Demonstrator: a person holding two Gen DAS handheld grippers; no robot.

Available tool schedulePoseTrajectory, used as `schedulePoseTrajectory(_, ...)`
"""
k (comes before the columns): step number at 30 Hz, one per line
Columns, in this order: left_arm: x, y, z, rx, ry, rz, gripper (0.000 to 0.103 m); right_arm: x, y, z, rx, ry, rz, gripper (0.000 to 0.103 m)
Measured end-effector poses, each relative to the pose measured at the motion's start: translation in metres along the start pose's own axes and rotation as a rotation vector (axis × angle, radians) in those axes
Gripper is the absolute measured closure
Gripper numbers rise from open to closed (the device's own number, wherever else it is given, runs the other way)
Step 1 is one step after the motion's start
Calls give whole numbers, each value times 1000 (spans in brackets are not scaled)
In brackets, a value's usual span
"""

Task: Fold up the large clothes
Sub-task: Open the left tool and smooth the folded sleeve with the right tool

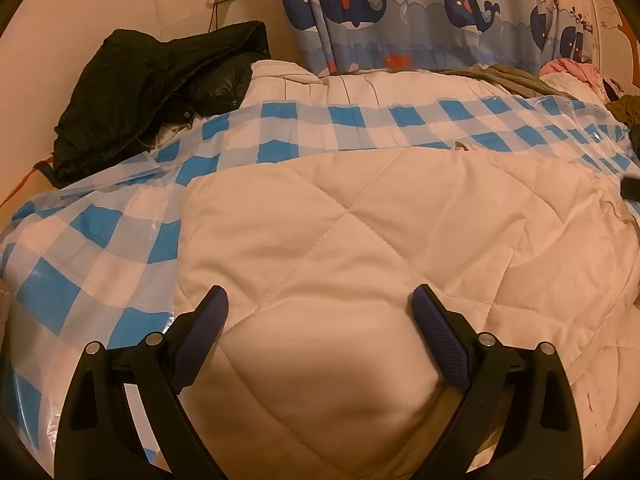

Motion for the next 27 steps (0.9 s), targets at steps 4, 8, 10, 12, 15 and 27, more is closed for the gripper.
schedulePoseTrajectory(4, 0, 0, 0, 3, -4, 0, 14, -6, -14, 38, 62, 76, 28, 31)
schedulePoseTrajectory(8, 0, -1, -1, 2, -12, 9, 13, 3, -21, 56, 76, 126, 30, 30)
schedulePoseTrajectory(10, 1, -1, 0, 2, -10, 10, 13, 0, -21, 44, 61, 116, 41, 30)
schedulePoseTrajectory(12, 1, 0, 1, 5, -10, 6, 13, -1, -16, 25, 31, 74, 41, 30)
schedulePoseTrajectory(15, 1, 0, 2, 6, -9, 4, 13, 7, -5, -1, 37, 35, -39, 27)
schedulePoseTrajectory(27, 2, -2, 3, -3, -14, 13, 12, 47, -33, 32, 13, 182, 35, 7)
Point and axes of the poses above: each gripper's, at about its wrist camera, not at the fingertips, and z roughly the way its jaws point, y to its left, x to its underside, the point moved 5 cm from there along z, roughly the way its jaws point, and after that the axes turned 2 degrees about -z, right-handed, at the moved point
